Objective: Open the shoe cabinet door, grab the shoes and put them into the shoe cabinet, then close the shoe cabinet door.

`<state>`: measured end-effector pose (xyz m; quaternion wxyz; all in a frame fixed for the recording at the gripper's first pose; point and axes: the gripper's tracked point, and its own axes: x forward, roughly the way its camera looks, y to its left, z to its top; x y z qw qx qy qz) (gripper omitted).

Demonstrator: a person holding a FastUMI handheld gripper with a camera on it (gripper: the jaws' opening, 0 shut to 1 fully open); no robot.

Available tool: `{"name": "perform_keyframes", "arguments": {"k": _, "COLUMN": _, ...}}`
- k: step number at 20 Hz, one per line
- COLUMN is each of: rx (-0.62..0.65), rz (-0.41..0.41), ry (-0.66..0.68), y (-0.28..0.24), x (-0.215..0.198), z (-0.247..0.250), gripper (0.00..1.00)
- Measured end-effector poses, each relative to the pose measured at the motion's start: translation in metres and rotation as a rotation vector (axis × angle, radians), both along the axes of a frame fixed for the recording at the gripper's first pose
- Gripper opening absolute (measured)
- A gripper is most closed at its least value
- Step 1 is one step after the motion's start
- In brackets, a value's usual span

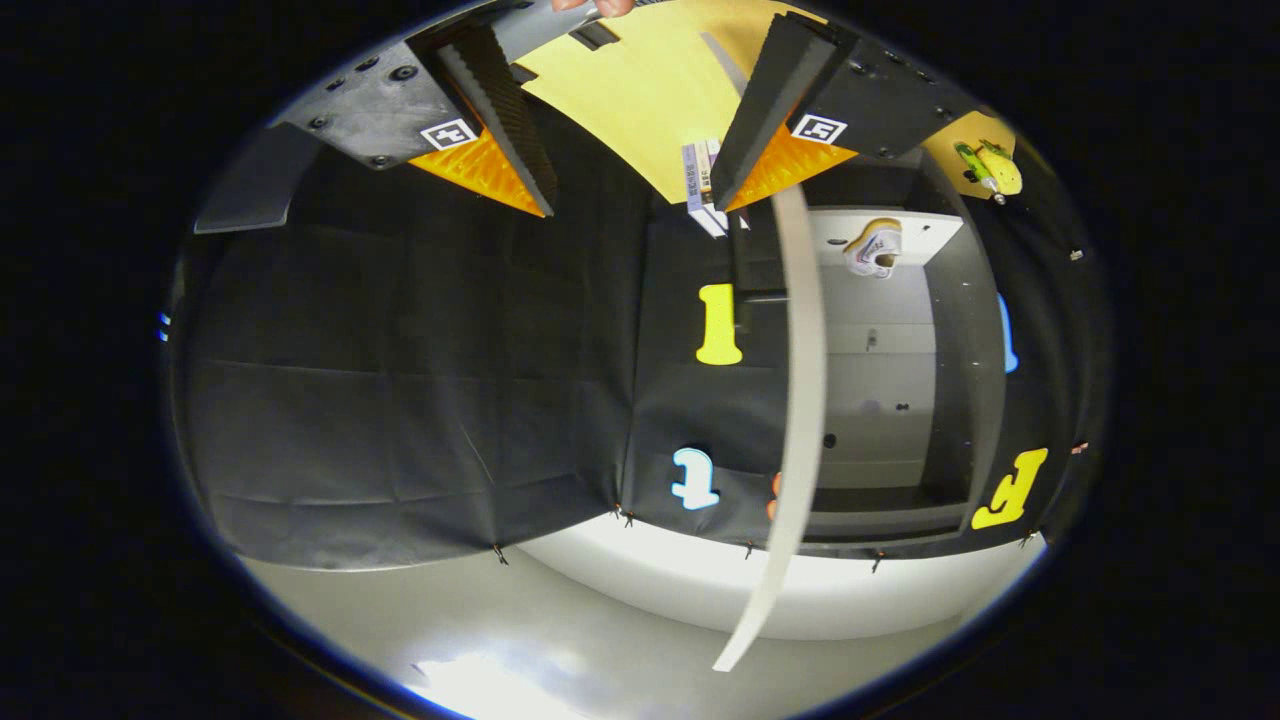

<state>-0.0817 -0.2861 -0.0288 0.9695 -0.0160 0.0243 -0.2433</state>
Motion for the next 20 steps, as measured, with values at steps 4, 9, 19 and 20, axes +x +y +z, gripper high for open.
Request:
{"name": "perform_keyframes", "arguments": {"k": 4, "rx": 0.053, "rz": 0.014, "ry": 0.006, "y": -0.021, "x": 0.026, "z": -0.007, "gripper": 0.98}}
{"name": "perform_keyframes", "arguments": {"k": 9, "rx": 0.100, "rz": 0.053, "ry": 0.007, "y": -0.018, "x": 0.034, "z": -0.010, "gripper": 0.96}}
{"name": "perform_keyframes", "arguments": {"k": 19, "rx": 0.144, "rz": 0.150, "ry": 0.014, "y": 0.055, "x": 0.036, "z": -0.018, "gripper": 0.97}}
{"name": "perform_keyframes", "arguments": {"k": 20, "rx": 0.147, "rz": 0.169, "ry": 0.017, "y": 0.067, "x": 0.036, "z": -0.020, "gripper": 0.98}}
